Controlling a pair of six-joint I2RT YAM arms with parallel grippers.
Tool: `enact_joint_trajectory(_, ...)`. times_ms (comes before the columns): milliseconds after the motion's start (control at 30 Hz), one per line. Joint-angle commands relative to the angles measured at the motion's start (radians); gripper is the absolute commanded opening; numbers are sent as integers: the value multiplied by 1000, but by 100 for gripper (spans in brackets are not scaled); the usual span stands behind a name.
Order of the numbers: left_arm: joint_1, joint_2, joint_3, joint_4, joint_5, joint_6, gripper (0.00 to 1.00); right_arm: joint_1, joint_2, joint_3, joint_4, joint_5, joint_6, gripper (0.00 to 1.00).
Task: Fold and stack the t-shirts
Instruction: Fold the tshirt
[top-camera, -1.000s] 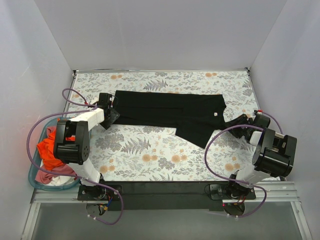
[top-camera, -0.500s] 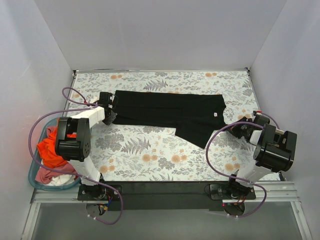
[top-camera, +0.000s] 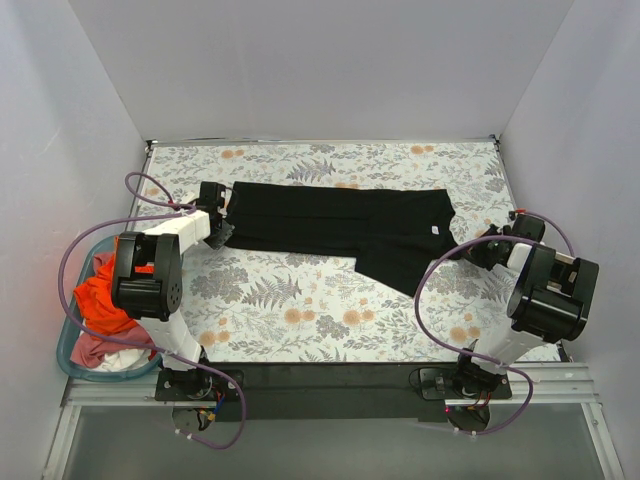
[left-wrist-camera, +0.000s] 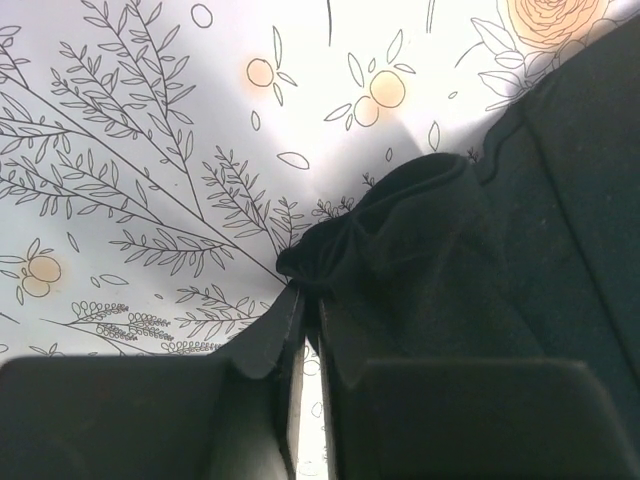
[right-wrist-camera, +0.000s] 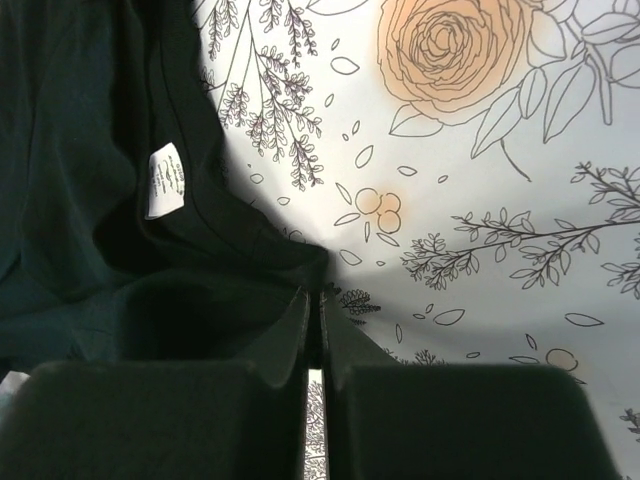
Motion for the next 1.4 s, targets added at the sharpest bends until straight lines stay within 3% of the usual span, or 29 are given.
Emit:
enact_joint_trajectory(0, 12, 43, -20, -106, -48, 7, 8, -20, 19, 40, -49, 96, -92, 9)
enact_joint_trajectory(33, 12, 40, -18, -107, -40, 7, 14, -20, 20, 42, -66, 94, -94, 12)
enact_joint_trajectory(67, 12, 28, -21, -106, -27, 13, 26, -20, 17, 46, -92, 97, -106, 22)
enact_joint_trajectory(167, 10, -15, -20, -106, 21, 29, 47, -7, -38, 68, -178, 139, -126, 42)
enact_joint_trajectory(267, 10, -66, -26, -113, 40, 46, 57, 49, -136, 94, -256, 238, -126, 52)
enact_joint_trajectory(367, 10, -147, -29, -138, 44, 73, 69, 141, -231, 118, -340, 330, -120, 55)
enact_joint_trajectory(533, 4, -355, -104, -146, 58, 147, 72, 347, -361, 131, -419, 393, -131, 58)
enact_joint_trajectory(767, -65, -489, -233, -132, 122, 219, 75, 638, -359, 63, -459, 455, -93, 59)
enact_joint_trajectory(800, -76, -495, -245, -123, 127, 231, 84, 684, -350, 63, -460, 464, -86, 59)
enact_joint_trajectory(1133, -123, -531, -336, -24, 126, 280, 85, 844, -145, 111, -465, 522, -43, 56)
enact_joint_trajectory(1233, -123, -535, -331, -26, 121, 277, 85, 866, -113, 112, -473, 530, -42, 53)
enact_joint_trajectory(1367, -123, -532, -326, -24, 116, 277, 85, 879, -73, 131, -514, 562, -46, 40)
